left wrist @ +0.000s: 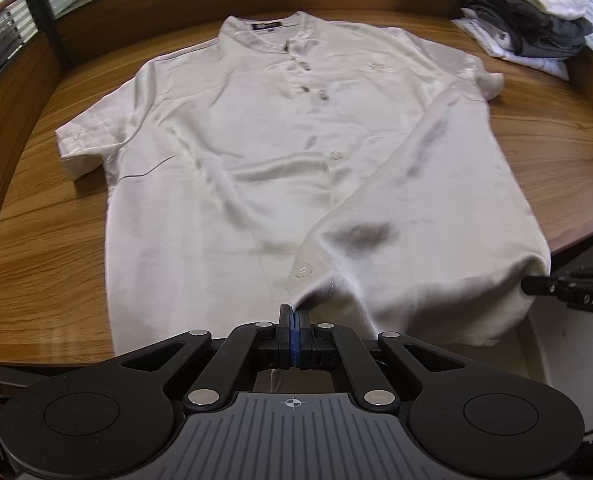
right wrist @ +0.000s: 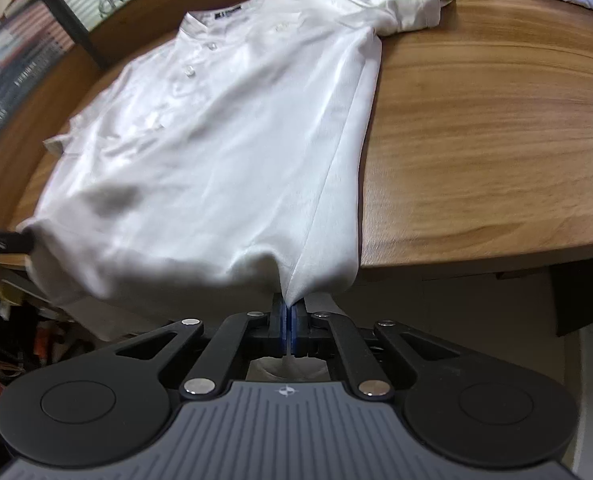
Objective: Fold clothes
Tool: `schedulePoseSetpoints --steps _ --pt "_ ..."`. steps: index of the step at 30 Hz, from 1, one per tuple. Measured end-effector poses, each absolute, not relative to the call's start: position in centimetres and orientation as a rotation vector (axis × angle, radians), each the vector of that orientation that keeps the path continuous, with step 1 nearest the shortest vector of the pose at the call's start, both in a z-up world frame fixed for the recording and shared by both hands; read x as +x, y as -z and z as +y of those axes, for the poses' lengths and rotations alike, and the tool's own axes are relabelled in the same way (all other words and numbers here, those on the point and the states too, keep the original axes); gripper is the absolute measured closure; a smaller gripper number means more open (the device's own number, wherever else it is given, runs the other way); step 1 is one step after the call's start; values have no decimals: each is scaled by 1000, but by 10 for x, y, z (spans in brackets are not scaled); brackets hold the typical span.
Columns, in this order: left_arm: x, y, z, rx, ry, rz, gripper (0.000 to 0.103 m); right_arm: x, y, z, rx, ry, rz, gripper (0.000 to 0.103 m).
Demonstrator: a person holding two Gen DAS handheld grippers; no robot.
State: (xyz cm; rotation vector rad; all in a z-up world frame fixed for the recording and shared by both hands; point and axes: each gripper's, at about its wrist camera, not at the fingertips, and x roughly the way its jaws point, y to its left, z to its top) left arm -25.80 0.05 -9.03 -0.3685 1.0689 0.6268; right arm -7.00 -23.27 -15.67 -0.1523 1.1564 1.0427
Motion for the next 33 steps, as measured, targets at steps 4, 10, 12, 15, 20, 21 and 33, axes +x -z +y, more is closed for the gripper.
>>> schedulePoseSetpoints --steps 4,10,12,15,20,21,33 --pt "-255 78 -11 -386 -574 1042 101 -54 133 -249 -134 -1075 1168 101" --pt "-249 66 -37 -441 -475 993 101 -23 116 -279 -110 -1084 1203 101" --pt "-247 74 -47 -445 -454 1006 101 -18 117 -285 -134 -1090 1213 101" --pt "-246 93 -58 -433 -445 1046 100 -16 121 -288 -179 -1100 1227 101" --pt "-255 140 -62 -403 -496 1179 92 -20 140 -286 -311 -1053 1242 99" --pt "-260 143 -61 -405 -509 1184 87 -22 145 -286 -357 -1035 1242 98" --pt "-307 130 -11 -472 -803 1069 73 -11 112 -260 -401 -1024 1052 74"
